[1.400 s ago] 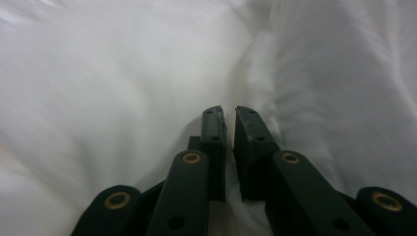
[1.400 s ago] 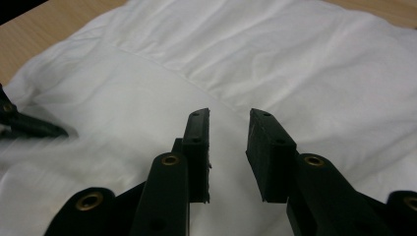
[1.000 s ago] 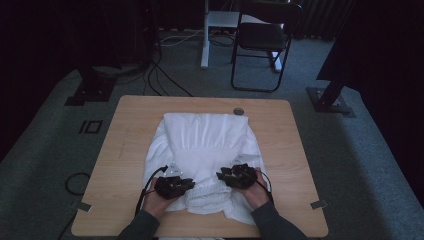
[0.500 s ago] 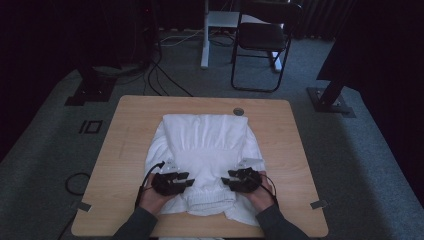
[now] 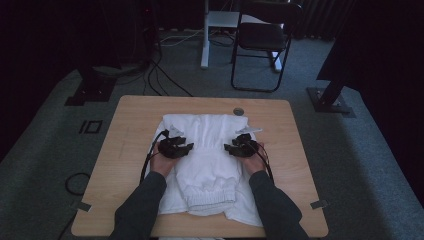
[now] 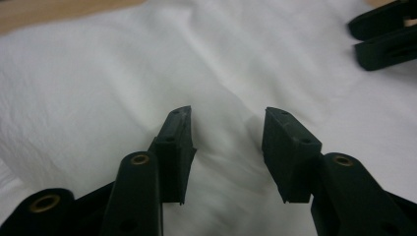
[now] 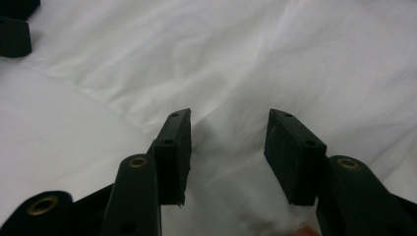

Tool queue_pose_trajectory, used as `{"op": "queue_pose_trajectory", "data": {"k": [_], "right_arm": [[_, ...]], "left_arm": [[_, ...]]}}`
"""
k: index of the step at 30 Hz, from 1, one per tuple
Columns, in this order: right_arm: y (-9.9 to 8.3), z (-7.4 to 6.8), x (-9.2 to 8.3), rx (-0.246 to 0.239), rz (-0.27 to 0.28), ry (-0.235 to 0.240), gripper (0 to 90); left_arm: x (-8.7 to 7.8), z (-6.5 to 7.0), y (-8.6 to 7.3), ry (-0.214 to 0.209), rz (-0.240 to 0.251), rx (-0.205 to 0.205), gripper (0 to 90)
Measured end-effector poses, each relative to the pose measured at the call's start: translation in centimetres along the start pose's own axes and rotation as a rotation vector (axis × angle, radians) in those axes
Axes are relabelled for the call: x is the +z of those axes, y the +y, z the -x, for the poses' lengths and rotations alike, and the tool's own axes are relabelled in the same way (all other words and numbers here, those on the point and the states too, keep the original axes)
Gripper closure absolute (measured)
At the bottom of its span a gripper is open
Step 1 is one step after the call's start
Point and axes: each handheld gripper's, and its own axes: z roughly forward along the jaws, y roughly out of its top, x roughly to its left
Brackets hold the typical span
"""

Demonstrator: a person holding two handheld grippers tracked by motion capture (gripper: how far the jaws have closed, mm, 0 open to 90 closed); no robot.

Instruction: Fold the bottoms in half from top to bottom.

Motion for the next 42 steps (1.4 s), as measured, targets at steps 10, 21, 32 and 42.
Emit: {"op": "queue_pose_trajectory", "data": {"k": [10, 21, 32, 42], "right_arm": [[-0.8, -0.2, 1.3, -0.052, -0.061, -0.057, 49.8], [-3.5, -3.4, -1.3, -0.107, -0.087, -0.07, 50.0], [-6.2, -5.8, -3.8, -0.112, -0.093, -0.045, 49.9], [-6.6, -6.1, -4.0, -0.109, -0.078, -0.043, 50.0]], "left_arm": [[1.0, -0.9, -2.6, -0.058, -0.011, -0.098, 52.3], [-2.2, 2.7, -5.7, -0.061, -0.005, -0.084, 52.3], [-5.2, 4.8, -7.7, -0.102, -0.03, -0.079, 52.2], [-6.6, -1.2, -1.9, 0.127, 0.081, -0.152, 33.1]]}}
